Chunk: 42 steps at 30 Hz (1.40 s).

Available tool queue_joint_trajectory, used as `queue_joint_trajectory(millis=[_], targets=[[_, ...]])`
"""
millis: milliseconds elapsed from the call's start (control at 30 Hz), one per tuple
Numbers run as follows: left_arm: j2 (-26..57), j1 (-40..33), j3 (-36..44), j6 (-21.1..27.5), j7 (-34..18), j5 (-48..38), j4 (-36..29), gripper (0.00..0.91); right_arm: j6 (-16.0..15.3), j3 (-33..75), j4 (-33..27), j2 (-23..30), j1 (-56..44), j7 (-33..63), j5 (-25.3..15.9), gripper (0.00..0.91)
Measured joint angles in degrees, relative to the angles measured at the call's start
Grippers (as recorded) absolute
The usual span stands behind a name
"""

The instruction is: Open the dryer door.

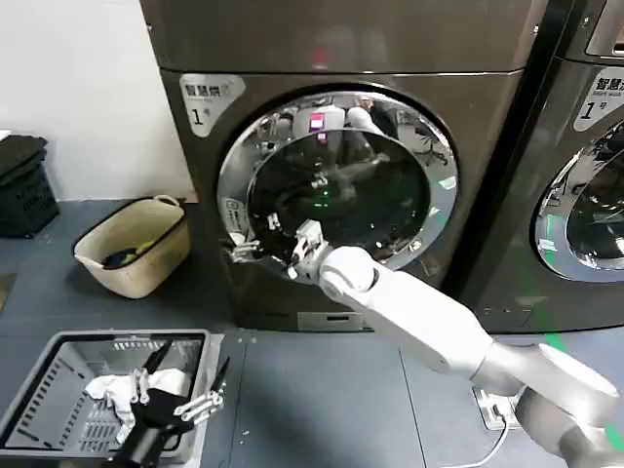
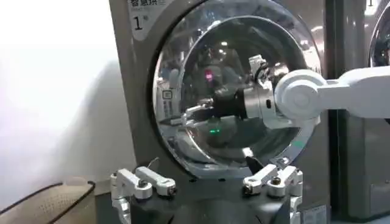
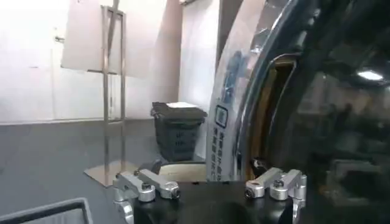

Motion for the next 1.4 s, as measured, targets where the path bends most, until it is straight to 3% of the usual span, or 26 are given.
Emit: queue_joint_trajectory(millis=[567,1400], targets=[[1.4,-1.8,-2.2,0.6,0.0,-2.8,1.1,0.907,1.0,-2.0,6.9,-5.5,-0.3,-6.3,2.1,0.907],[10.9,-10.3,-15.6,5.9,3.6,-21.1,5.9,0.907,4.4,-0.8,21.2,-18.4,-6.1,-15.7,2.8,0.907]])
